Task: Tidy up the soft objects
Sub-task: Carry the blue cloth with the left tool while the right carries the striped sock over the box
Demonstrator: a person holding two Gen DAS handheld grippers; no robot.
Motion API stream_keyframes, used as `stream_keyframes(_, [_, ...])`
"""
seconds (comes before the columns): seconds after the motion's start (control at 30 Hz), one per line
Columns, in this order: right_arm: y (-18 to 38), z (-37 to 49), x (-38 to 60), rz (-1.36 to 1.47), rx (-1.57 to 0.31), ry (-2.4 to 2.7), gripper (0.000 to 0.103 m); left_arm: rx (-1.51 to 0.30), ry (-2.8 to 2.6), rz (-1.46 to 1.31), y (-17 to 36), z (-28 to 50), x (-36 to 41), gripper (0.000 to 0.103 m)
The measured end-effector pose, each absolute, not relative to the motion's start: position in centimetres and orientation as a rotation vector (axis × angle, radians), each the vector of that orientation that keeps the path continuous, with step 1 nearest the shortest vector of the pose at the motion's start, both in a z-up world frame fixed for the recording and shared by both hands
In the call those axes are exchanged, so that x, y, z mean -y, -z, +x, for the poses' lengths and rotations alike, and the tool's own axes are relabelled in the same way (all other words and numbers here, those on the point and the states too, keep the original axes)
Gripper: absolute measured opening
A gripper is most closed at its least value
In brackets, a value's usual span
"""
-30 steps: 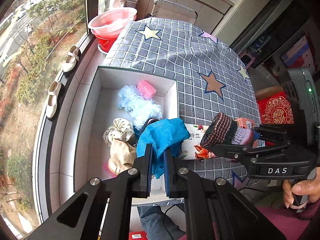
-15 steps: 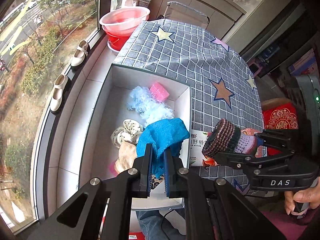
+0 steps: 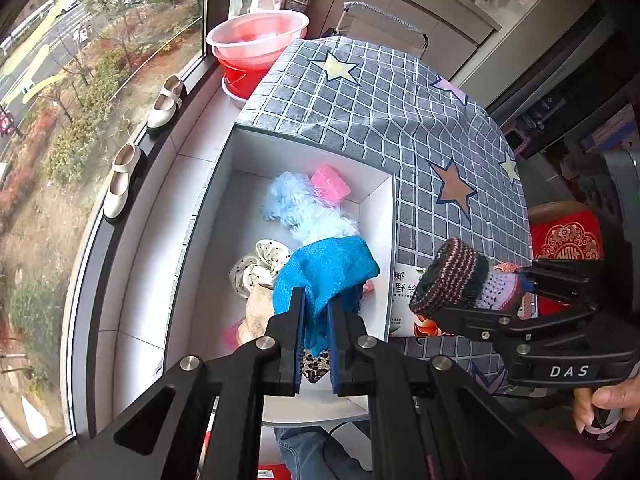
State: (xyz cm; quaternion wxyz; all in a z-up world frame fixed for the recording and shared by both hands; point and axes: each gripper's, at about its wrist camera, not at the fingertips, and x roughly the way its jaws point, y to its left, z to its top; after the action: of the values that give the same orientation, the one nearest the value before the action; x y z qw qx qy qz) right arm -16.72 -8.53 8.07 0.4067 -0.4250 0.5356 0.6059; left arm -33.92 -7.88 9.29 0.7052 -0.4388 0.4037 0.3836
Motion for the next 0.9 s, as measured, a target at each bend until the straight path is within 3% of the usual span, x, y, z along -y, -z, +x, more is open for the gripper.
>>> stream_keyframes(0.9, [-7.0, -17.6, 5.6, -1.083, -1.354, -1.523, 0.055, -0.95, -0.874, -0.966, -7.3, -33.7, 5.6, 0.011])
